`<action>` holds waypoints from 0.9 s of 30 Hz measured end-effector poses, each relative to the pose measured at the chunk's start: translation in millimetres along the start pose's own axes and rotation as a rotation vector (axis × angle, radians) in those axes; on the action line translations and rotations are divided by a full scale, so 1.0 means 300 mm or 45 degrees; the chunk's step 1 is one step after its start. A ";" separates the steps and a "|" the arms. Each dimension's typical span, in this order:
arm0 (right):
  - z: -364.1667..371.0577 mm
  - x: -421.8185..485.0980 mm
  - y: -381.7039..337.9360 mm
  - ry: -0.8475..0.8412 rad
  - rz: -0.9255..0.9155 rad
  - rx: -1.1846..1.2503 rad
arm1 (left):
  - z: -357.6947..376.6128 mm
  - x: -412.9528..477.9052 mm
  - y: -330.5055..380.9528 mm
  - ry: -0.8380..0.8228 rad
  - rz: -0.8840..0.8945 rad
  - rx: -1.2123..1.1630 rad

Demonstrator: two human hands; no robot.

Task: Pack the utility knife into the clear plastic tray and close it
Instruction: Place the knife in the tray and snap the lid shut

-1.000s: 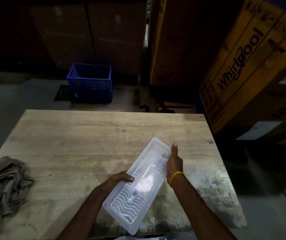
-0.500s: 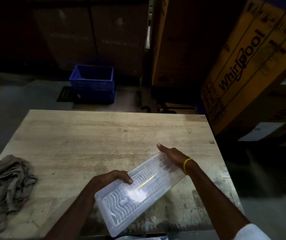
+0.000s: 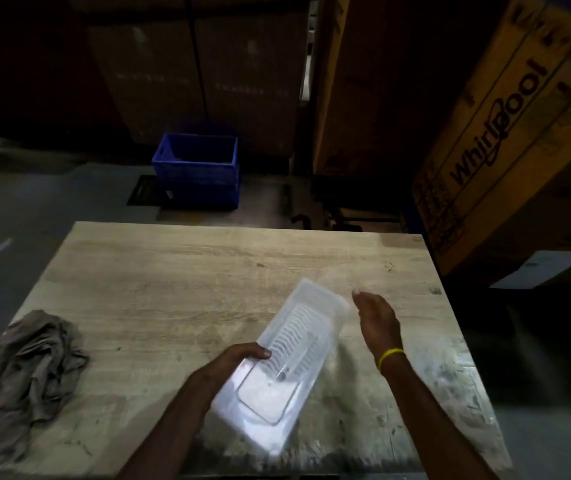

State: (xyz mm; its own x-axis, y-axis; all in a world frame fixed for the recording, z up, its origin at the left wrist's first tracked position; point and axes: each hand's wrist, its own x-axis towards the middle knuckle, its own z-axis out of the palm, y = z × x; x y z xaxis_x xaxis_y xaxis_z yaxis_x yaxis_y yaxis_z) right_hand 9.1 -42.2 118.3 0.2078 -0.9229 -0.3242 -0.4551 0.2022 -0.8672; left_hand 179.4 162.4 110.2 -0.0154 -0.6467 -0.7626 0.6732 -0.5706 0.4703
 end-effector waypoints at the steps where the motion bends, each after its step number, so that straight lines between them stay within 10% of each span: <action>1: -0.002 -0.032 0.014 0.005 -0.006 0.060 | -0.009 0.031 -0.014 0.031 0.067 -0.054; 8: 0.014 -0.289 0.094 -0.480 0.406 0.433 | 0.161 0.090 0.005 0.125 0.606 -0.595; 17: 0.015 -0.288 0.080 -0.306 0.368 0.966 | 0.255 0.138 -0.065 0.265 0.706 -0.512; 27: -0.010 -0.128 0.161 -0.181 0.271 0.787 | -0.007 0.081 0.009 0.728 0.993 -0.449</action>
State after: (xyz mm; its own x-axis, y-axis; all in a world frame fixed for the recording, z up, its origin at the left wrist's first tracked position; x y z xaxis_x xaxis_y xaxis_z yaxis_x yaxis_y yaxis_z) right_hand -23.5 2.2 90.0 0.2998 -0.7984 -0.5222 0.0720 0.5647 -0.8221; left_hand 182.4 146.3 91.8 0.8112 -0.3835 -0.4414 0.5251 0.1456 0.8385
